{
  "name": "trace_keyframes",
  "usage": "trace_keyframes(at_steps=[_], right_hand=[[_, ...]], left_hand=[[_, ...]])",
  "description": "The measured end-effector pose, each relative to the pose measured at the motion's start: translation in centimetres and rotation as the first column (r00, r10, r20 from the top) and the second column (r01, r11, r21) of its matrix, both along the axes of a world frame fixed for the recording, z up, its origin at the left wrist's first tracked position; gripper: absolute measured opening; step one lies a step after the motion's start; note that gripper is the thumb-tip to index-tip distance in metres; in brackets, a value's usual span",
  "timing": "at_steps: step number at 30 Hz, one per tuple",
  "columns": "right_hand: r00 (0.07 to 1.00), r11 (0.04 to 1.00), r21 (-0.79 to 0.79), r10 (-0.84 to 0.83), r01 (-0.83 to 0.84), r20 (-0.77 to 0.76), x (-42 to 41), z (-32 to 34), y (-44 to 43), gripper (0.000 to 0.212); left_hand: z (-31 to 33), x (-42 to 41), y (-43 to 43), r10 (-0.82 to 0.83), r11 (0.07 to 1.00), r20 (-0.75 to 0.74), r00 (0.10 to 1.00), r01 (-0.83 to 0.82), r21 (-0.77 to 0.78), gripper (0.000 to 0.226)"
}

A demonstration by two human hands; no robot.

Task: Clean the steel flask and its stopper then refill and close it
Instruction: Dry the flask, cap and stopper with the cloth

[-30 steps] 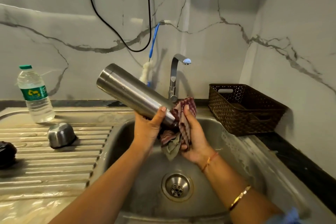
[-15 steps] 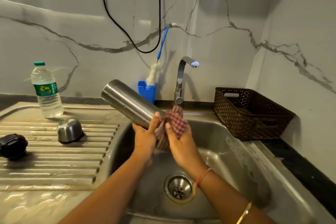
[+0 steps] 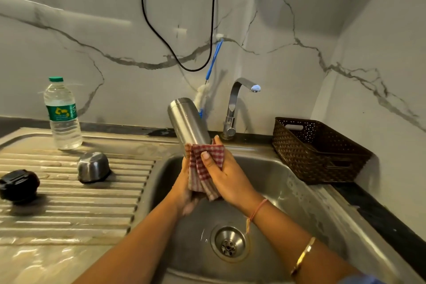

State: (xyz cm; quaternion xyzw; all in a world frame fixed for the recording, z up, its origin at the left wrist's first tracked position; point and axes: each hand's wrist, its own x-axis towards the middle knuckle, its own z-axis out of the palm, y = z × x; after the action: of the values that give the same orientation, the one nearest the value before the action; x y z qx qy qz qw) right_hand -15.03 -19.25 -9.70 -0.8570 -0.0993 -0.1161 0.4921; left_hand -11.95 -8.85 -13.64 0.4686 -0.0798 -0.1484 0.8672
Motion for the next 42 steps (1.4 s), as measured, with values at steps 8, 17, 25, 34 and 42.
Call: trace_keyframes(at_steps=[8,17,25,34,42], right_hand=[[0.990,0.953,0.268,-0.141,0.138,-0.007,4.7,6.4,-0.8,0.043],[0.994,0.994,-0.008,-0.106,0.106,-0.024,2.5,3.0,-0.8,0.046],[0.966,0.951,-0.224,-0.240,0.214,-0.095,-0.3,0.3,-0.5,0.107],[0.915,0.923,0.095,-0.383,0.373,0.129,4.1,8.9,-1.7,0.064],[0.986,0.781,0.609,-0.057,0.140,-0.154,3.6,8.3,-2.5,0.047]], left_hand=[[0.8,-1.9,-1.0,-0.217,0.969,0.053,0.975,0.209,0.130,0.092],[0.2,-0.9,0.2,-0.230,0.929,0.227,0.947,0.143,0.343,0.084],[0.1,-1.4,0.0,-0.208,0.842,0.489,0.847,-0.100,0.531,0.058],[0.0,-2.1,-0.8,-0.241,0.751,0.500,0.832,-0.166,0.639,0.121],[0.0,-2.6,-1.1,-0.228,0.795,0.499,0.836,-0.136,0.591,0.111]])
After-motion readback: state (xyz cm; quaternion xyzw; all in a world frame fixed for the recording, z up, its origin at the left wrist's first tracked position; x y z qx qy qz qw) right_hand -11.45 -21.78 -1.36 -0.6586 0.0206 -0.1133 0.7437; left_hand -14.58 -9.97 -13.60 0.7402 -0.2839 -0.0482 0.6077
